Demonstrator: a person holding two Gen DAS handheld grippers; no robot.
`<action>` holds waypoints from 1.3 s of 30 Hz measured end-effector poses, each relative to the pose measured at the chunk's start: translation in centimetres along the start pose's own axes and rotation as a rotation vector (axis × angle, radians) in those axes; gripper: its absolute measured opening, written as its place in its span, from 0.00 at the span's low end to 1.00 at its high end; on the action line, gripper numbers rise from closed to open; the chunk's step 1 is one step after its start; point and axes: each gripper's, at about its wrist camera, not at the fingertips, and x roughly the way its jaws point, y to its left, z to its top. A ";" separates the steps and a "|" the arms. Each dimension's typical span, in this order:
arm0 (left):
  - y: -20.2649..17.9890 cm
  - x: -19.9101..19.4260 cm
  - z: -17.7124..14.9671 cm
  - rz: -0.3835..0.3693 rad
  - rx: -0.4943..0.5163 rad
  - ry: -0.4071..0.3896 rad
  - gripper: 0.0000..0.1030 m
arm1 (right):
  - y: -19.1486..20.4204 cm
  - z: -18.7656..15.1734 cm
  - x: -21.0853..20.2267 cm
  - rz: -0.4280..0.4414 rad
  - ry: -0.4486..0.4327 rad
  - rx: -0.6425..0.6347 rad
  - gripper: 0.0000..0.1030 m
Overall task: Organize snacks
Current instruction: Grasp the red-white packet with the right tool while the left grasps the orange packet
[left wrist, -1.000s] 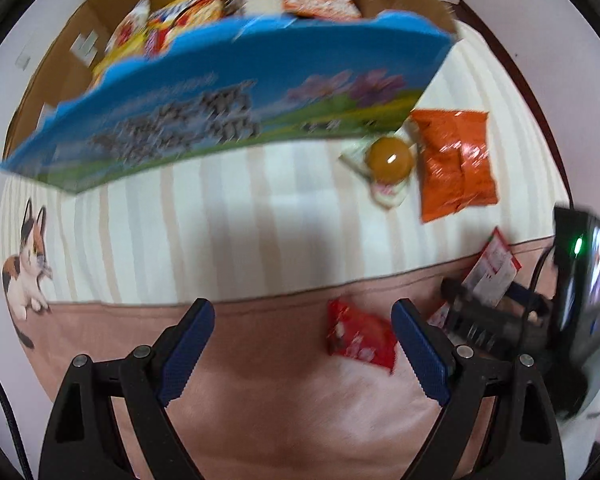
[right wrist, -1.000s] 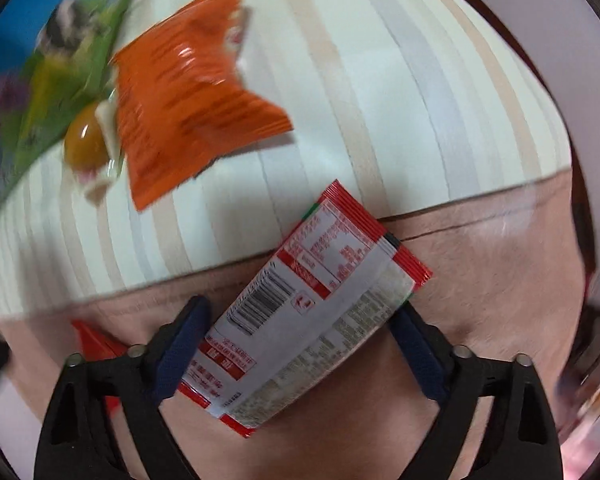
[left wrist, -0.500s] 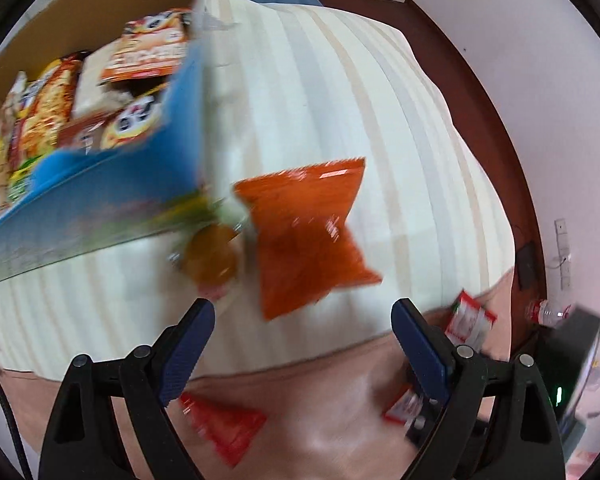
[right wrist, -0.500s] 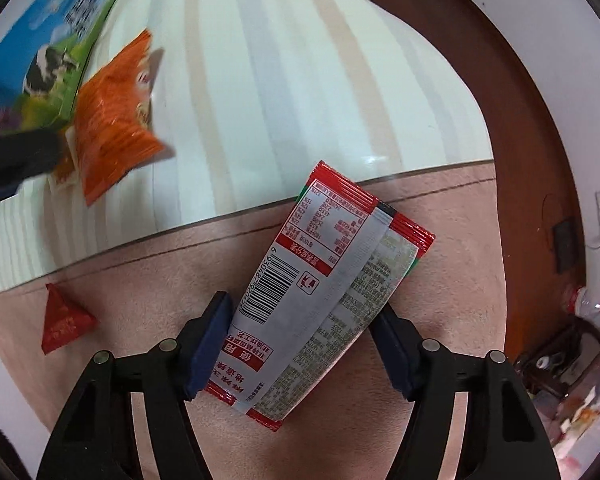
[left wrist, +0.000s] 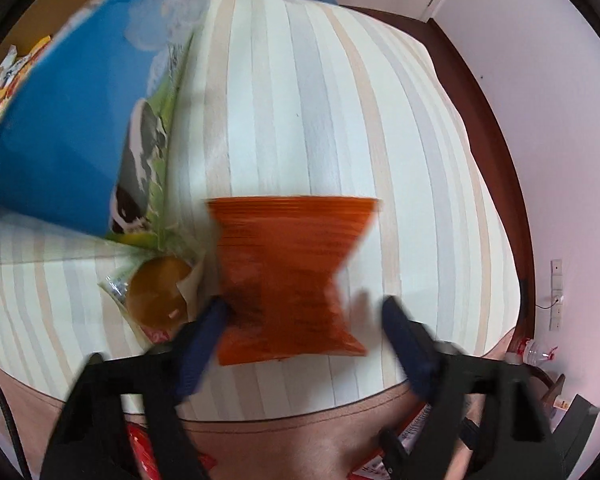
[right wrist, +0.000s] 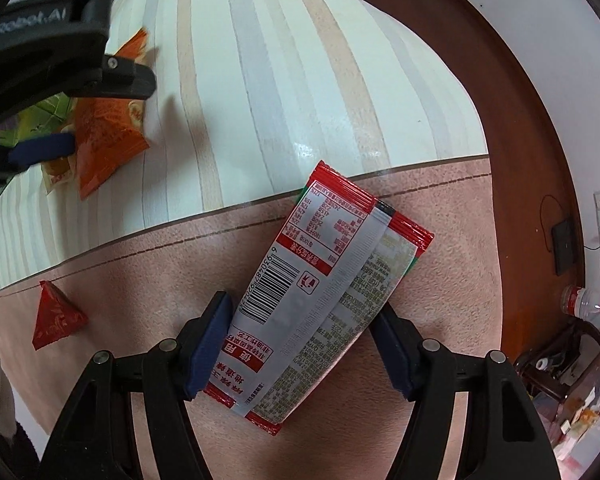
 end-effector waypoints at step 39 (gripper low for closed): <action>-5.4 1.1 0.1 0.234 0.772 0.155 0.67 | -6.0 0.6 -1.8 0.292 0.060 0.203 0.80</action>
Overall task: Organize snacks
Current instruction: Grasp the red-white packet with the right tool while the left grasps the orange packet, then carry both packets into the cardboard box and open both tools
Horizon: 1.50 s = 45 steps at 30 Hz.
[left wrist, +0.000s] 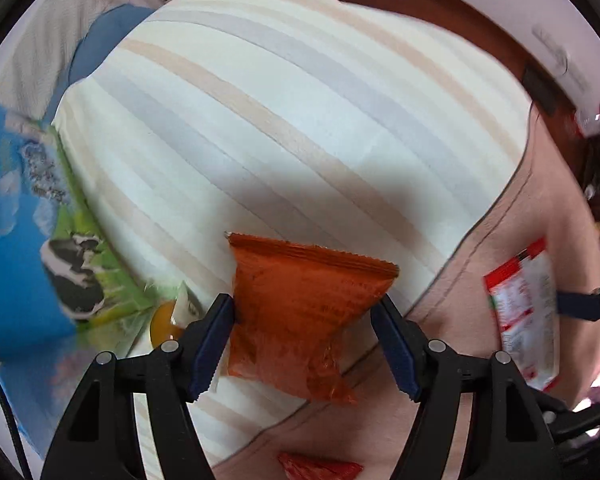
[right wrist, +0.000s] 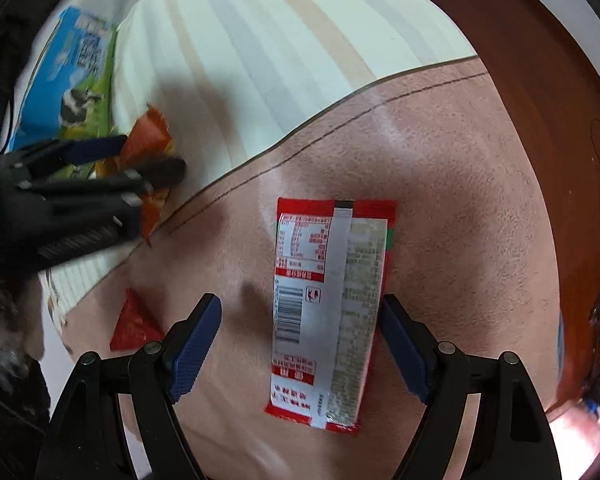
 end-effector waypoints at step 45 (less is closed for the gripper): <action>1.3 -0.5 -10.9 -0.177 -0.459 -0.018 0.54 | 5.4 0.0 0.0 -0.163 -0.057 -0.085 0.48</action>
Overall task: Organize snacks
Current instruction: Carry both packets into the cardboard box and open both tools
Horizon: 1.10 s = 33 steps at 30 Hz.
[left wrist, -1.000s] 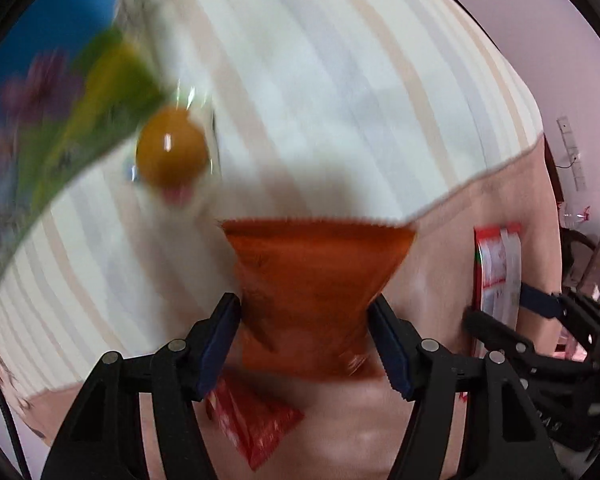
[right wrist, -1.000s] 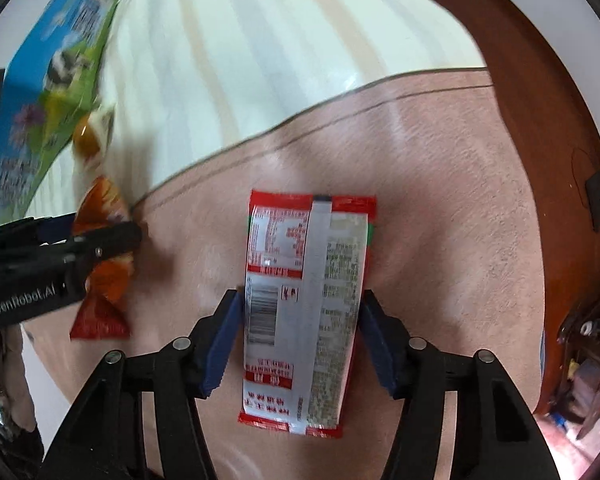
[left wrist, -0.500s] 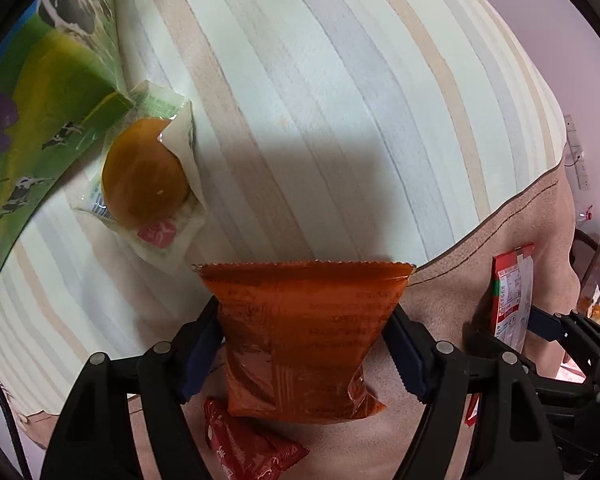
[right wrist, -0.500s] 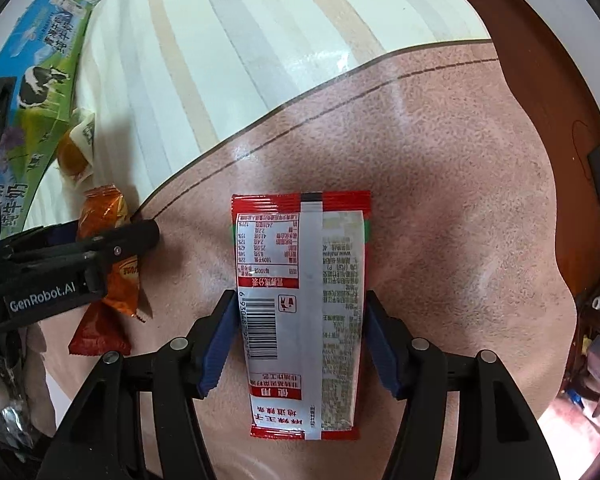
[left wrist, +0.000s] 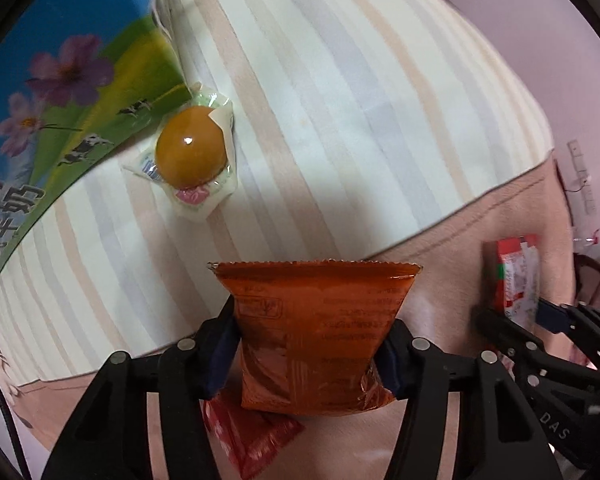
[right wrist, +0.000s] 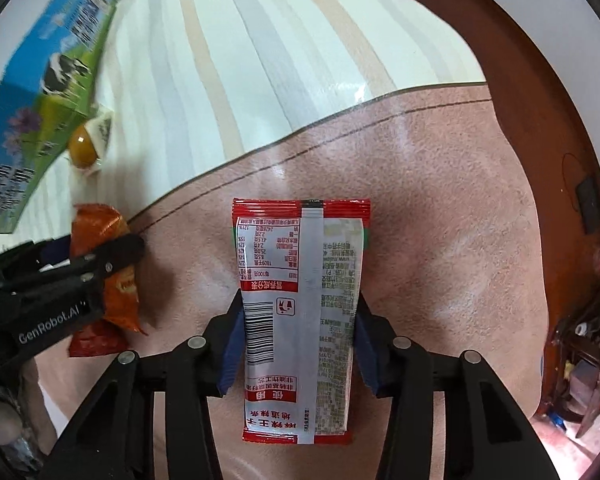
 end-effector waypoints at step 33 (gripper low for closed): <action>30.2 -18.4 1.1 0.186 -0.406 -0.225 0.55 | 31.3 15.2 -14.4 0.257 -0.249 -0.445 0.48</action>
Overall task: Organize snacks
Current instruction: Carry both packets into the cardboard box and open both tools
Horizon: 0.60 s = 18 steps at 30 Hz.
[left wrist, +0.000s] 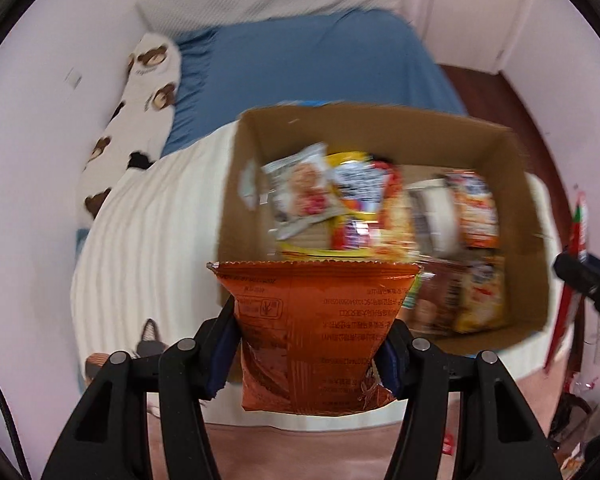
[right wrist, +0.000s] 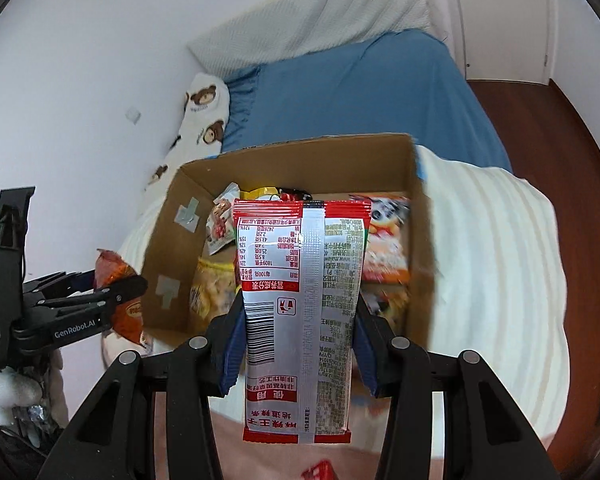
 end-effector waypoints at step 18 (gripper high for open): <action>3.4 9.1 -0.5 -0.044 -0.119 0.147 0.90 | 0.3 4.0 12.8 -0.153 0.167 0.016 0.93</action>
